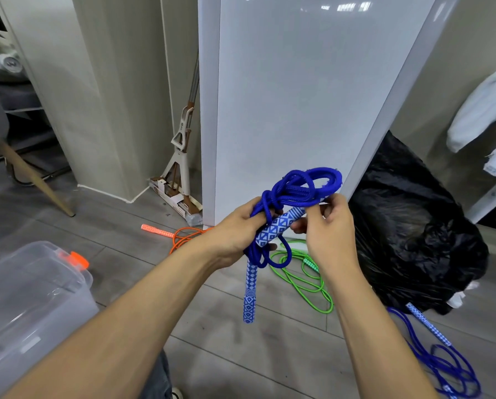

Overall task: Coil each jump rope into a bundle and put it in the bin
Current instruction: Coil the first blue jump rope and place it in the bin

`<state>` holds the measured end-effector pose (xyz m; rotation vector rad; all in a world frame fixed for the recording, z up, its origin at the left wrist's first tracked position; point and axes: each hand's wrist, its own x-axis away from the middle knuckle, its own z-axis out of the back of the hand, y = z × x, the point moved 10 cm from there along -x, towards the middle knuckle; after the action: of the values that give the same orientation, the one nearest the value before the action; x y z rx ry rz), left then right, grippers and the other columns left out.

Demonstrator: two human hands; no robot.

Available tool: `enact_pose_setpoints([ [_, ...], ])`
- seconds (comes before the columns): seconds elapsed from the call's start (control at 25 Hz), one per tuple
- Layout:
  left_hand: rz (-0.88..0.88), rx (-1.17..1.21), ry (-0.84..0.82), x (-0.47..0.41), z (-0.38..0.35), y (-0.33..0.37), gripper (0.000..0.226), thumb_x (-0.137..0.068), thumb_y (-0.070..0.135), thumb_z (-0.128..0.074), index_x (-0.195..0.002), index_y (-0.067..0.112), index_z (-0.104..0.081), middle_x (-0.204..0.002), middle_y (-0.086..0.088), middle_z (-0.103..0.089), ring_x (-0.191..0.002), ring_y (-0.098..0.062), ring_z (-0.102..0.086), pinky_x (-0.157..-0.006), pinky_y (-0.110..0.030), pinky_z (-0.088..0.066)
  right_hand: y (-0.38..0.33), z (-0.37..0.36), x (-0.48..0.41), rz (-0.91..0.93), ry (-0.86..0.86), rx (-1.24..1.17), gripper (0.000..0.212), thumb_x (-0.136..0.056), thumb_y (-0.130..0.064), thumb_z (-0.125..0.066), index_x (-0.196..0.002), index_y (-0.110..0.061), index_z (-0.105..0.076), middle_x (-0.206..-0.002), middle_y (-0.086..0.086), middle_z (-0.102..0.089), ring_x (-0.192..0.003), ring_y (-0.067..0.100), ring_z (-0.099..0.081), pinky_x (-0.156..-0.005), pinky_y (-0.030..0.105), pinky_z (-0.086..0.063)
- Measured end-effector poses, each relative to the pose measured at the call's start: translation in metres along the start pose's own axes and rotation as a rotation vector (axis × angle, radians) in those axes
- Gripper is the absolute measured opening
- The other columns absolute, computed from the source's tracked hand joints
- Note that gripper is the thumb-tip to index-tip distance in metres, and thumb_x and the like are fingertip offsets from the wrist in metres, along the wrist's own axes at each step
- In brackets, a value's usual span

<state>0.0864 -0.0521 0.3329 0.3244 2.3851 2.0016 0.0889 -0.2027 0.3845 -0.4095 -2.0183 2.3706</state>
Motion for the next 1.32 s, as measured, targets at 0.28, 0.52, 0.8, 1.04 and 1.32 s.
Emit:
enact_pose_setpoints([
  [0.28,-0.022,-0.085,0.25,-0.003,0.025,-0.005,0.02,-0.104,0.014,-0.041,-0.118,0.016,-0.055,-0.111,-0.008,-0.073,-0.083,-0.023,-0.07,-0.08,-0.041,-0.054,0.027,-0.019,0.007,-0.214,-0.054,-0.112,0.016,-0.101,-0.014,-0.052,-0.109,-0.001,-0.047,-0.051,-0.001,-0.065,-0.061,0.033,-0.074,-0.065,0.046,-0.063],
  [0.52,-0.001,0.017,0.298,-0.001,0.035,-0.002,0.022,-0.105,0.021,-0.042,-0.123,0.015,-0.053,-0.115,-0.01,-0.071,-0.1,-0.027,-0.071,-0.093,-0.045,-0.055,0.014,-0.026,0.012,-0.102,-0.105,0.058,0.02,-0.1,-0.028,-0.057,-0.102,-0.01,-0.049,-0.071,0.005,-0.071,-0.061,0.025,-0.075,-0.065,0.05,-0.062],
  [0.8,0.104,0.033,0.338,0.001,0.046,-0.006,0.019,-0.102,0.014,-0.045,-0.117,0.013,-0.057,-0.115,-0.011,-0.071,-0.085,-0.019,-0.067,-0.075,-0.032,-0.054,0.013,-0.021,0.01,-0.099,-0.088,0.013,0.022,-0.101,-0.025,-0.057,-0.105,-0.005,-0.05,-0.069,0.007,-0.073,-0.061,0.024,-0.075,-0.057,0.036,-0.055],
  [1.04,0.108,0.008,0.337,0.005,0.045,-0.001,0.022,-0.103,0.014,-0.044,-0.121,0.008,-0.053,-0.084,-0.004,-0.07,-0.057,-0.009,-0.067,-0.053,-0.021,-0.052,0.018,-0.04,0.017,-0.144,-0.286,0.117,0.018,-0.101,-0.026,-0.057,-0.103,-0.009,-0.053,-0.078,0.008,-0.076,-0.054,0.016,-0.067,-0.051,0.022,-0.047],
  [1.32,0.111,0.085,0.323,0.001,0.032,-0.01,0.012,-0.1,0.008,-0.046,-0.103,0.007,-0.058,-0.081,-0.009,-0.066,-0.074,-0.023,-0.061,-0.072,-0.034,-0.052,0.018,-0.071,0.03,-0.009,-0.644,0.367,0.015,-0.093,-0.028,-0.052,-0.099,-0.018,-0.062,-0.088,0.003,-0.073,-0.08,0.02,-0.066,-0.079,0.041,-0.052],
])
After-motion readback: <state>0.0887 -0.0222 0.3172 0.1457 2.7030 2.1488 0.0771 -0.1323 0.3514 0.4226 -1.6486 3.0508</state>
